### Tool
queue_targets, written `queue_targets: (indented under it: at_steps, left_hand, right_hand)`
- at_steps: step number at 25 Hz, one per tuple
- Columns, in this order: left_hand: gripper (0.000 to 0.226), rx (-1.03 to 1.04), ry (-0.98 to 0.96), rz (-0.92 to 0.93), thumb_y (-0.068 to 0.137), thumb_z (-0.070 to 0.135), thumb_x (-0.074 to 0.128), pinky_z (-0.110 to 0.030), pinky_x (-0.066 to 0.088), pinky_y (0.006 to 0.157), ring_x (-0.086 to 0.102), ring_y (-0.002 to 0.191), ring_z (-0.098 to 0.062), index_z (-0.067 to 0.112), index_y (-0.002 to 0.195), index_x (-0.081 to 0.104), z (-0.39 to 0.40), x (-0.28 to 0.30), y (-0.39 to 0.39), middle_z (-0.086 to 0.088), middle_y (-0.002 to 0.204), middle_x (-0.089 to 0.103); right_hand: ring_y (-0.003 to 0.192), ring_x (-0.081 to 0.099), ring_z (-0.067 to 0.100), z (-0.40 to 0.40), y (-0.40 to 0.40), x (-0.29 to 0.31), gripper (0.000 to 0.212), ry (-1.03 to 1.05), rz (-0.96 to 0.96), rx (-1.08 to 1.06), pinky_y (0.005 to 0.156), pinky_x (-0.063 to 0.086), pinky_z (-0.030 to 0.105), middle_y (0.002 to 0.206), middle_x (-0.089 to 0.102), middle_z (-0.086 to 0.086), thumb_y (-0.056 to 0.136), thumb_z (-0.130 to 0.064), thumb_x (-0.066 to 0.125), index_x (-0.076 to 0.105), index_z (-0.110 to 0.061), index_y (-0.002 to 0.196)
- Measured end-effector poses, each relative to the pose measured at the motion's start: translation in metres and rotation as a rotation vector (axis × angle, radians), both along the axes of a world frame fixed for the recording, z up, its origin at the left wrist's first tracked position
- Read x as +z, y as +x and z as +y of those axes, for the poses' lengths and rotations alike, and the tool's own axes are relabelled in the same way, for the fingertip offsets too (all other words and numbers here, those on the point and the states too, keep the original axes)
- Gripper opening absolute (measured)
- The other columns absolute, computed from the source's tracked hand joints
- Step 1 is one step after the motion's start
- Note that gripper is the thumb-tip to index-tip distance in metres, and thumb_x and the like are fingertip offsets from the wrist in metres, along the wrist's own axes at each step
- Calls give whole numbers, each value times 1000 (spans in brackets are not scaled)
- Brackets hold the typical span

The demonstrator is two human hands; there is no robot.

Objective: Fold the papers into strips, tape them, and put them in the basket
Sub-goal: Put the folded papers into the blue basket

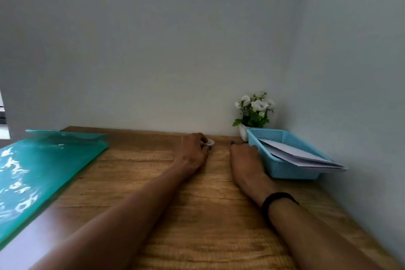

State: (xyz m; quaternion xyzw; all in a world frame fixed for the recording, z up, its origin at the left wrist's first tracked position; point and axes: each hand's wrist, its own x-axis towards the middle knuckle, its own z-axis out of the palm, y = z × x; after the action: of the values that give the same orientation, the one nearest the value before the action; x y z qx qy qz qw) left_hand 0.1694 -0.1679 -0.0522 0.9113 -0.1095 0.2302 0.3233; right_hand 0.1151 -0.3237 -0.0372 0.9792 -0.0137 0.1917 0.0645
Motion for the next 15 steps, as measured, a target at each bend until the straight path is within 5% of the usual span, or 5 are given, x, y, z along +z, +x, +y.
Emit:
queue_targets:
  at_steps: [7,15]
  left_hand:
    - [30,-60,146,-41,98,31,63,-42,54,91,61,117,-27,25,126,72,-40,-4,63,-5,118,75]
    - [28,-85,136,-18,96,36,64,-46,57,93,67,111,-28,27,121,75,-61,-3,106,-5,116,77]
  right_hand:
    - [126,55,33,-4,55,-9,35,-14,25,-46,110,38,46,142,57,18,101,-4,46,56,-6,135]
    - [139,44,32,-8,64,-6,36,-57,72,-30,117,30,47,148,51,14,100,-11,51,57,-10,135]
